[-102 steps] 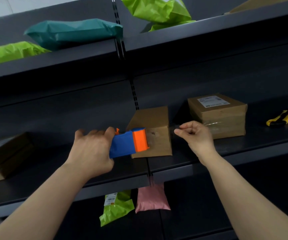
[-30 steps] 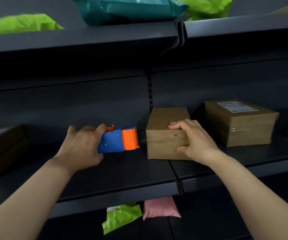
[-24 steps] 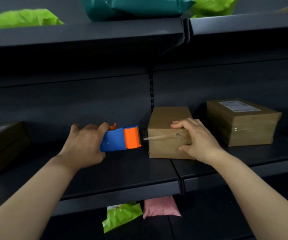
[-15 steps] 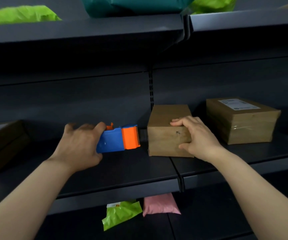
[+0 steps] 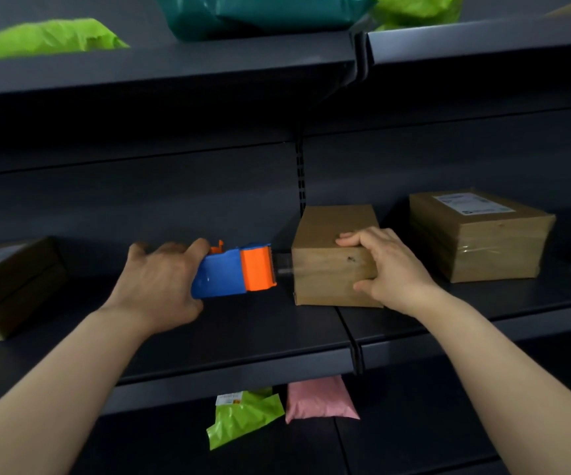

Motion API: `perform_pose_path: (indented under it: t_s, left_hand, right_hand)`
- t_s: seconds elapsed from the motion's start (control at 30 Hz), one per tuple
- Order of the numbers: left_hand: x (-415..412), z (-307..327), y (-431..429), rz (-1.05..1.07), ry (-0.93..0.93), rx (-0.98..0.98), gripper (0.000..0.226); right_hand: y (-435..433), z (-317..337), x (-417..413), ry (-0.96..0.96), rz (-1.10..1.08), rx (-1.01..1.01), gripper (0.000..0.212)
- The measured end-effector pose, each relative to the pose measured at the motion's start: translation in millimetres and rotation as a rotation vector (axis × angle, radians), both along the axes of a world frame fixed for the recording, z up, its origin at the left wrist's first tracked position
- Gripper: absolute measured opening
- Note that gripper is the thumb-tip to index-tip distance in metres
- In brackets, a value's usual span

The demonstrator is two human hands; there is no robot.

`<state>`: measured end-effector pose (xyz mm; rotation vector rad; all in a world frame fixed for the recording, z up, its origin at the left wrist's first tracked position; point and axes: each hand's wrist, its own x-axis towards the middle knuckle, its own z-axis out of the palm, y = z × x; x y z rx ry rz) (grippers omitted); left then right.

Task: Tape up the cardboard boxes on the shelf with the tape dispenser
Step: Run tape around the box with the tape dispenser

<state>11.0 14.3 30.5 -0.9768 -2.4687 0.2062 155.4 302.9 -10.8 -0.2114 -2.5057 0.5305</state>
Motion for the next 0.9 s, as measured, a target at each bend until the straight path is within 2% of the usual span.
perform_pose_path:
  t_s: [0.27,0.77,0.9]
  left_hand:
    - [-17,-15,9,-0.03,0.017,0.05,0.055]
    - [-34,-13,32,-0.009,-0.078,0.034,0.061]
    - [-30,-12,20,-0.04,-0.016,0.065,0.058]
  right_hand:
    - [2,-1,-1,0.006,0.001,0.006,0.072]
    - [1,0,0,0.017,0.009,-0.012,0.068]
    - [3,0,1,0.0,0.019,-0.013,0.068]
